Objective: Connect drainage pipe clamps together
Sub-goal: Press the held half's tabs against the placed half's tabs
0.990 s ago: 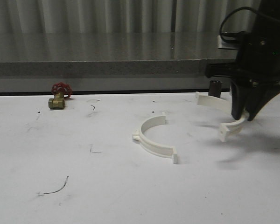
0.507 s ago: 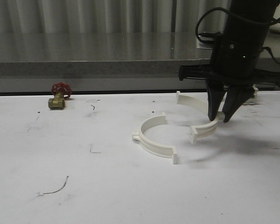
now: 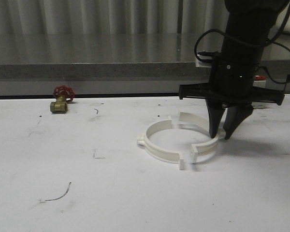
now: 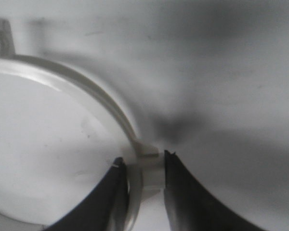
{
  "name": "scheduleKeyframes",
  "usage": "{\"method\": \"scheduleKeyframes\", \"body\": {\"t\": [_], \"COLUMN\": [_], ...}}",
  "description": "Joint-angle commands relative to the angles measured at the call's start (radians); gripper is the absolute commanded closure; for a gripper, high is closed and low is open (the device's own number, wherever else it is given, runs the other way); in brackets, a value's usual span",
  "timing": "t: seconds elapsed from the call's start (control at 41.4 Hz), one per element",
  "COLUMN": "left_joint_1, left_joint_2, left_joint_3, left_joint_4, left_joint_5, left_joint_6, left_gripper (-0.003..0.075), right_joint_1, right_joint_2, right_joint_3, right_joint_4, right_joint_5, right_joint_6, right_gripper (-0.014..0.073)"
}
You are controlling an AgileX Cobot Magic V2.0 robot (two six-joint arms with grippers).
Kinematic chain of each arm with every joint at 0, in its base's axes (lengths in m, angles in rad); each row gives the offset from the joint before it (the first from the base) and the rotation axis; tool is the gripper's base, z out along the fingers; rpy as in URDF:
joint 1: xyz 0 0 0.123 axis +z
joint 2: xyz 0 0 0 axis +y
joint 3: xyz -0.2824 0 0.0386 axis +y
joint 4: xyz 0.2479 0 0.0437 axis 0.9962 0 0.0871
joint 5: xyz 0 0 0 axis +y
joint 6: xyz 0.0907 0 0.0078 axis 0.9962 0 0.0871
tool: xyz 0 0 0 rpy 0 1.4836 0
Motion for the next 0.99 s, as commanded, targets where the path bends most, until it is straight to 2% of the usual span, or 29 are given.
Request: {"method": "scheduleKeyframes", "body": {"t": [0.0, 0.966], "left_joint_1": [0.002, 0.002], "left_joint_2": [0.004, 0.004], "left_joint_3": [-0.027, -0.027], "left_joint_4": [-0.007, -0.007], "left_joint_5": [-0.081, -0.081], "left_joint_6": [-0.001, -0.001], "left_gripper": [0.0458, 0.0458], "right_joint_1": [0.008, 0.025], "right_joint_2": [-0.048, -0.006], "right_joint_3": [-0.033, -0.05], "right_joint_4": [-0.012, -0.019], "right_joint_5": [-0.015, -0.02], "right_joint_6": [0.002, 0.027], "right_gripper": [0.0407, 0.0407]}}
